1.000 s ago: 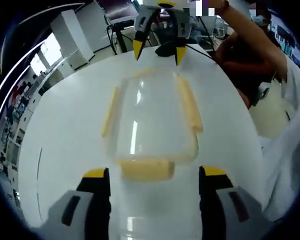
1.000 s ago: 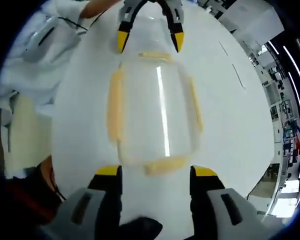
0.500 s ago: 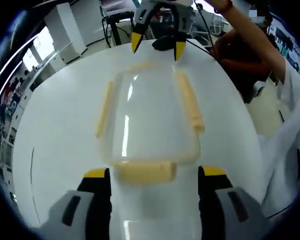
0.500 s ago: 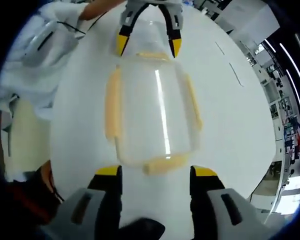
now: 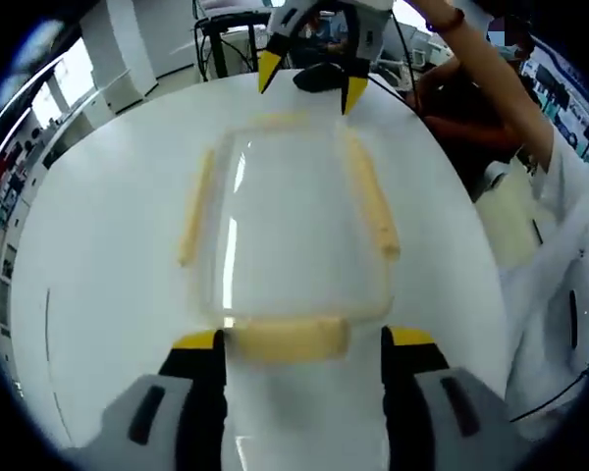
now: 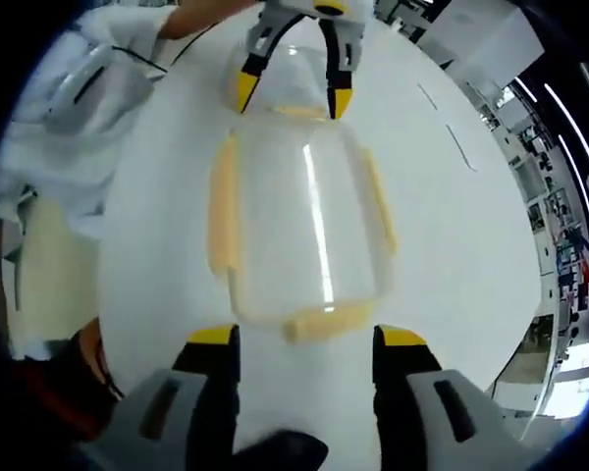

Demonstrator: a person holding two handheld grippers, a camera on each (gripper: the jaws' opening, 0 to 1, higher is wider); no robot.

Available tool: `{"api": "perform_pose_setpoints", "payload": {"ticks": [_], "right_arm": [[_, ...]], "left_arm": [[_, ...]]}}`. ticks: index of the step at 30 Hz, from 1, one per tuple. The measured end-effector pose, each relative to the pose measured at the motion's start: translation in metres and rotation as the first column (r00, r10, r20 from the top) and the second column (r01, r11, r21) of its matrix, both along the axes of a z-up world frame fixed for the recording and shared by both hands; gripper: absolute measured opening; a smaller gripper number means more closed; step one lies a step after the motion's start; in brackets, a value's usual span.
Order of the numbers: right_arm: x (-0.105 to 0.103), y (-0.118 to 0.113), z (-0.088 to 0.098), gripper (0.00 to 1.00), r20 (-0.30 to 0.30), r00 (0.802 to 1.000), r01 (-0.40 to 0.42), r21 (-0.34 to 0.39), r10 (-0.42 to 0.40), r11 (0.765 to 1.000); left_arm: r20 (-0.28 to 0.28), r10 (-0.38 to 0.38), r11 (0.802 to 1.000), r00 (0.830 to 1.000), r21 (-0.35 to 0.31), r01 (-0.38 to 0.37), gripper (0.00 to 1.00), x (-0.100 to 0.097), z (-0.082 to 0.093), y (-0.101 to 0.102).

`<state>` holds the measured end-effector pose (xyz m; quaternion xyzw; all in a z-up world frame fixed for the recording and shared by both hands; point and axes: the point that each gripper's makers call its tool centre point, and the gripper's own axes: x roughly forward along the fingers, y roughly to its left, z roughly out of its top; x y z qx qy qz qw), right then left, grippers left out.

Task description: Snap each plastic latch of the storage box into its locked position after aligning the lid with the box until every specified latch is closed and the lid sits flush.

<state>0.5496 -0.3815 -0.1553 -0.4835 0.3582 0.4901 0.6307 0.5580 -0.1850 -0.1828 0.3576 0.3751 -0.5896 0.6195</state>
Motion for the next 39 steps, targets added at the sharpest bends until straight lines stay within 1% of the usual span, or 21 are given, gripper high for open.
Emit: {"api": "perform_pose_setpoints", "payload": {"ticks": [3,7,9,14,16,19,20,25,30,35,39], "right_arm": [[0.001,-0.002,0.0,0.53,0.002,1.0,0.004,0.003,-0.004,1.0],[0.002,-0.002,-0.001,0.53,0.009,1.0,0.01,0.015,-0.01,1.0],[0.002,-0.002,-0.002,0.53,0.008,1.0,0.009,0.017,-0.009,1.0],[0.0,0.0,-0.003,0.53,0.01,1.0,0.009,0.017,-0.009,1.0],[0.0,0.0,-0.002,0.53,0.015,1.0,0.01,0.022,-0.01,1.0],[-0.001,0.001,0.0,0.53,0.023,1.0,0.009,0.034,-0.009,0.999],[-0.001,0.002,0.001,0.53,0.026,1.0,0.01,0.037,-0.011,0.999],[-0.003,0.0,-0.001,0.53,0.022,1.0,0.012,0.041,-0.012,0.999],[-0.004,-0.002,-0.002,0.53,0.018,1.0,0.017,0.04,-0.018,0.999],[-0.007,-0.002,-0.003,0.52,0.007,1.0,0.013,0.034,-0.014,0.999],[-0.013,-0.003,-0.006,0.52,-0.02,1.0,0.007,0.021,-0.007,1.0]], "left_arm": [[0.001,0.004,1.0,1.0,0.008,-0.004,0.6,0.001,0.0,-0.001],[0.002,0.027,1.0,1.0,0.013,-0.027,0.59,0.002,0.0,-0.001],[0.002,0.048,0.999,0.999,0.005,-0.048,0.57,0.004,0.0,-0.003],[0.004,0.059,0.998,0.998,-0.003,-0.059,0.54,0.005,0.002,-0.004],[0.004,0.058,0.998,0.998,-0.014,-0.058,0.51,0.006,0.003,-0.005],[0.007,0.061,0.997,0.998,-0.037,-0.06,0.42,0.008,0.005,-0.007],[0.008,0.046,0.998,0.999,-0.048,-0.046,0.4,0.007,0.005,-0.009],[0.012,0.042,0.998,0.999,-0.052,-0.042,0.39,0.007,0.006,-0.009],[0.014,-0.003,0.996,1.0,-0.091,0.004,0.38,0.006,0.006,-0.009],[0.016,-0.023,0.995,1.0,-0.094,0.025,0.38,0.004,0.006,-0.009],[0.018,-0.059,0.994,0.998,-0.086,0.06,0.38,0.0,0.006,-0.006]]}}
